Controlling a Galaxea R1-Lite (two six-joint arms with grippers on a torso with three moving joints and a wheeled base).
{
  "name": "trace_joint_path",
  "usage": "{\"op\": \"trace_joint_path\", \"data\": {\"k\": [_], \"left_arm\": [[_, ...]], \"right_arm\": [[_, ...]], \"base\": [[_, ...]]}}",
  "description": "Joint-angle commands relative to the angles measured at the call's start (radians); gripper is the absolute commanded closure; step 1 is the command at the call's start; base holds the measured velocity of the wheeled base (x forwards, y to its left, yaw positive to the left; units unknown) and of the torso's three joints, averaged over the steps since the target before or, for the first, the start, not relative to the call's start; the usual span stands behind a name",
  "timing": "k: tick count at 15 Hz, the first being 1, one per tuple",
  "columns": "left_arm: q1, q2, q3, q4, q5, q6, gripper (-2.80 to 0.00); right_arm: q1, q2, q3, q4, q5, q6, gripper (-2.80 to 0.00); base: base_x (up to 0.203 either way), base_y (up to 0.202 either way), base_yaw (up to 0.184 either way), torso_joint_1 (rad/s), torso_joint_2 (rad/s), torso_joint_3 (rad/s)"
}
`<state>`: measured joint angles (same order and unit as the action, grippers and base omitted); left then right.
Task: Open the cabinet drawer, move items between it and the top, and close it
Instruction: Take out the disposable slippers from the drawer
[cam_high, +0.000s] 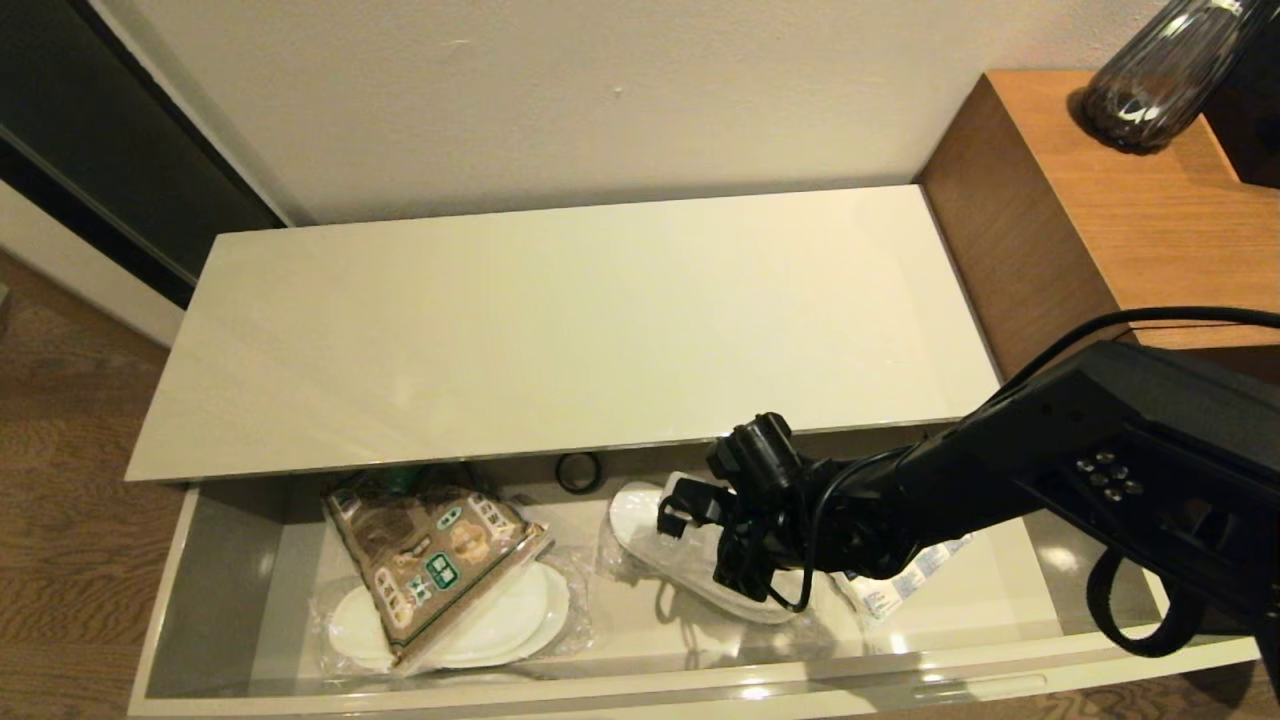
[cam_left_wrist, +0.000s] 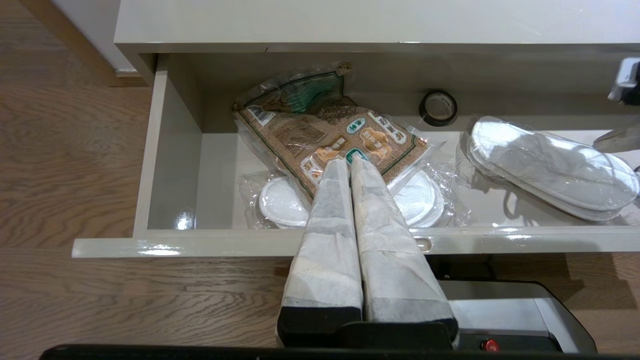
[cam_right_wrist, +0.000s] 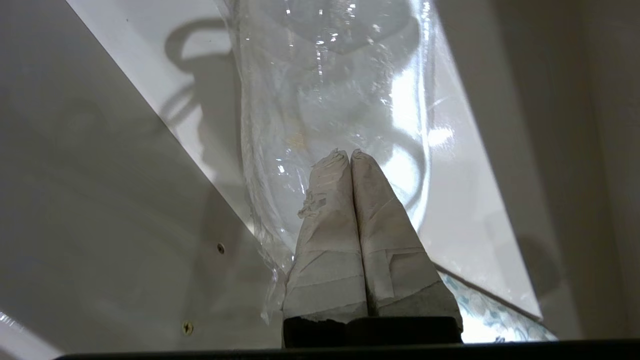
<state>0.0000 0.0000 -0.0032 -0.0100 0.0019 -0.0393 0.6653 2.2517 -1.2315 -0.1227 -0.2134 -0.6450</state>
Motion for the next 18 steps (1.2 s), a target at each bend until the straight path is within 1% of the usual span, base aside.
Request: {"op": "trace_joint_path", "data": {"k": [1, 6, 7, 16, 18], "left_arm": [[0.0, 0.002, 0.0, -0.001, 0.001, -0.001, 0.0], [0.0, 0.002, 0.0, -0.001, 0.0, -0.001, 0.0], [-0.002, 0.002, 0.0, -0.001, 0.0, -0.001, 0.0], [0.0, 0.002, 0.0, -0.001, 0.001, -0.001, 0.0], [0.0, 0.002, 0.0, -0.001, 0.0, -0.001, 0.0]], "right_arm": [[0.0, -0.034, 0.0, 0.013, -0.001, 0.001, 0.0], [0.002, 0.002, -0.004, 0.027, -0.016, 0.007, 0.0], [0.002, 0.019, -0.014, 0.028, -0.016, 0.007, -2.8], [0.007, 0.151, -0.115, 0.02, -0.016, -0.004, -2.8], [0.007, 0.18, -0.118, 0.019, -0.017, -0.006, -2.8]], "base": [[0.0, 0.0, 0.0, 0.0, 0.0, 0.0], [0.0, 0.0, 0.0, 0.0, 0.0, 0.0], [0.0, 0.0, 0.0, 0.0, 0.0, 0.0], [0.0, 0.0, 0.0, 0.0, 0.0, 0.0], [0.0, 0.0, 0.0, 0.0, 0.0, 0.0]]}}
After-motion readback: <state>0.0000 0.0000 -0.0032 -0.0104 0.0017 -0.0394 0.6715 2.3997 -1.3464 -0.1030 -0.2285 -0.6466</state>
